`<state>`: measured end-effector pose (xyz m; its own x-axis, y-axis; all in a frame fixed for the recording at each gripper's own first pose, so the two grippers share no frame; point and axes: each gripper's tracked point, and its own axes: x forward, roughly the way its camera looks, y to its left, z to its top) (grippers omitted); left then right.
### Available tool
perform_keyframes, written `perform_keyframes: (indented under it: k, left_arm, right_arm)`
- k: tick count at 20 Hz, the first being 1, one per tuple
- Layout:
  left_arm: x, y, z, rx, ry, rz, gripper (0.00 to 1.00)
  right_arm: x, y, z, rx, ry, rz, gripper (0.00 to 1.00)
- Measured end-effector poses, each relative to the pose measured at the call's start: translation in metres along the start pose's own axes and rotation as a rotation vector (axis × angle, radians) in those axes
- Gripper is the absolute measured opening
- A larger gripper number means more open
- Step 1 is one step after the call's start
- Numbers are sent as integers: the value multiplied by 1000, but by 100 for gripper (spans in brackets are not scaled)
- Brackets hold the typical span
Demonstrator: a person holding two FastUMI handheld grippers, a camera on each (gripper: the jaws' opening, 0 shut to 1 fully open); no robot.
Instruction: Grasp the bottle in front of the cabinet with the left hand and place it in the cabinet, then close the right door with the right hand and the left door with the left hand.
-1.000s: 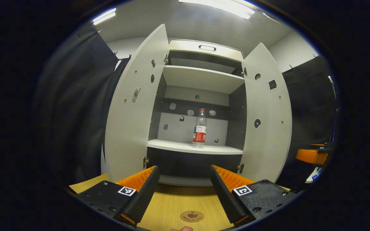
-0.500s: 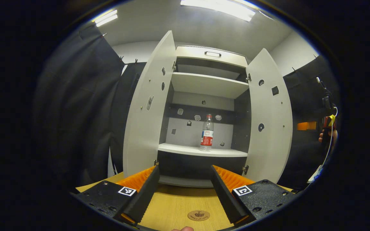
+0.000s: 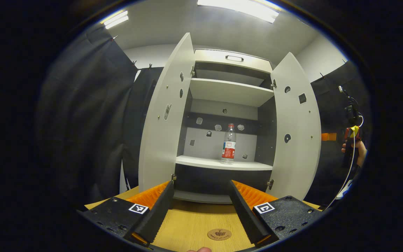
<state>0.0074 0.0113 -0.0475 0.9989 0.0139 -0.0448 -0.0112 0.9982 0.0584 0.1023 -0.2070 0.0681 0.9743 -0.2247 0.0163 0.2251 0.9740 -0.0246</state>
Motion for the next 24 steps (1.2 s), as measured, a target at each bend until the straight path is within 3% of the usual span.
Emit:
perform_keyframes:
  k: [1,8,15,24]
  left_arm:
    - [1,-1,-1,-6,2,-5,94]
    - [6,-7,-2,-14,2,-26,94]
    - [5,9,-8,-31,15,17,94]
    - [-4,36,-9,-47,17,85,94]
  right_arm:
    - [0,3,1,-6,-5,7,94]
    - [-8,45,1,-33,2,54,94]
    - [-7,106,-4,-15,13,152,94]
    - [4,142,-8,-13,18,205,94]
